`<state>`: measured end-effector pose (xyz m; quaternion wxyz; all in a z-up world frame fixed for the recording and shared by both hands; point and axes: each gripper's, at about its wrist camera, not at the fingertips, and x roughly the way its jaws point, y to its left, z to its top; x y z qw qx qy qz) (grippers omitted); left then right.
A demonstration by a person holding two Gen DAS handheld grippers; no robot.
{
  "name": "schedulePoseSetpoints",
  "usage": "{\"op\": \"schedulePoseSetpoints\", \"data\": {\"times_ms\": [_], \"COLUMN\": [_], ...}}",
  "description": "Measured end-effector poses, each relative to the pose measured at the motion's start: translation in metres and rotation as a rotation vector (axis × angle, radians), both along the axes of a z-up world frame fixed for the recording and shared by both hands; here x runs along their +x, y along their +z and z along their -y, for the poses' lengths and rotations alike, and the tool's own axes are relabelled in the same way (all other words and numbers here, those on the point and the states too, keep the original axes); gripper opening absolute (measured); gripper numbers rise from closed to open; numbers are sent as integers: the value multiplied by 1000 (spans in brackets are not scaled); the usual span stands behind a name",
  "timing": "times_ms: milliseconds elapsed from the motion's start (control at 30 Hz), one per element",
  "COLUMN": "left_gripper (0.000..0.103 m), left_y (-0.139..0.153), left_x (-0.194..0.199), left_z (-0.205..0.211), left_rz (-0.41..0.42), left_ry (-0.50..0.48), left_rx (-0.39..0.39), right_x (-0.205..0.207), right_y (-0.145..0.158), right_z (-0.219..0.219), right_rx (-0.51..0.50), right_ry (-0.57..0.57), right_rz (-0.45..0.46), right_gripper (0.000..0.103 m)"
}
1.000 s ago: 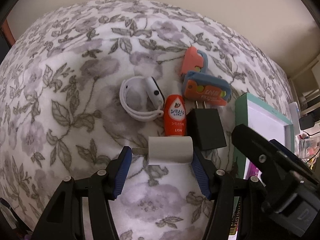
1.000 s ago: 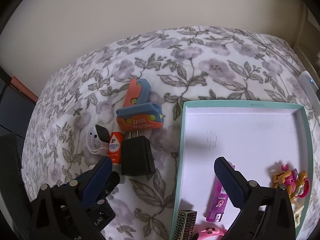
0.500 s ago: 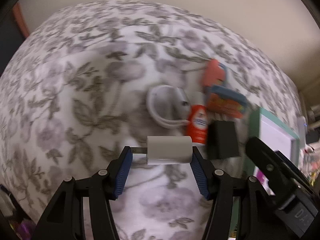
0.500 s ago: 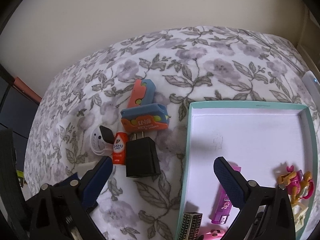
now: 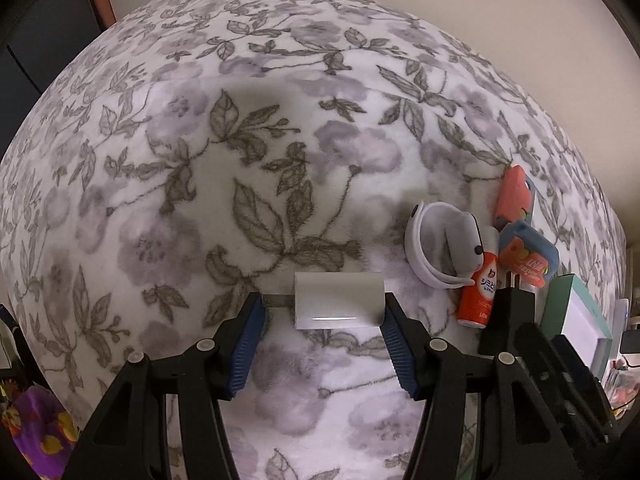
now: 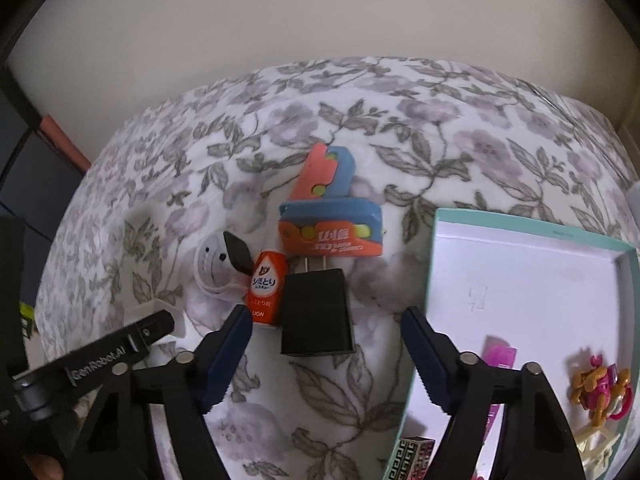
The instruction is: Organize rigid objects
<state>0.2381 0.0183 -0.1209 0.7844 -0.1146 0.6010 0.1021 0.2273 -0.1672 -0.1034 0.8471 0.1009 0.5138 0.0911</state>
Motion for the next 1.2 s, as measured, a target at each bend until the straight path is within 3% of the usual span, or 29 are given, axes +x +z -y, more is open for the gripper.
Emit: {"op": "schedulePoseSetpoints", "data": {"times_ms": [233, 567, 733, 900, 1000, 1200], "left_gripper": [60, 60, 60, 60, 60, 59], "left_y": [1, -8, -20, -21, -21, -20], "left_x": [-1, 3, 3, 3, 5, 8], "left_z": [1, 1, -4, -3, -2, -8], "left_rz": [-1, -22, -58, -52, -41, -26], "left_ry": [-11, -13, 4, -2, -5, 7], "left_rx": [8, 15, -30, -21, -23, -74], "right_x": [4, 8, 9, 8, 9, 9], "right_y": [-17, -28, -28, -28, -27, -26], "right_z": [-11, -26, -25, -25, -26, -23], "right_rx": [-77, -184, -184, -183, -177, -148], "right_ry": [17, 33, 26, 20, 20, 6], "right_rz": [-23, -2, 10, 20, 21, 11], "right_gripper": [57, 52, 52, 52, 45, 43]}}
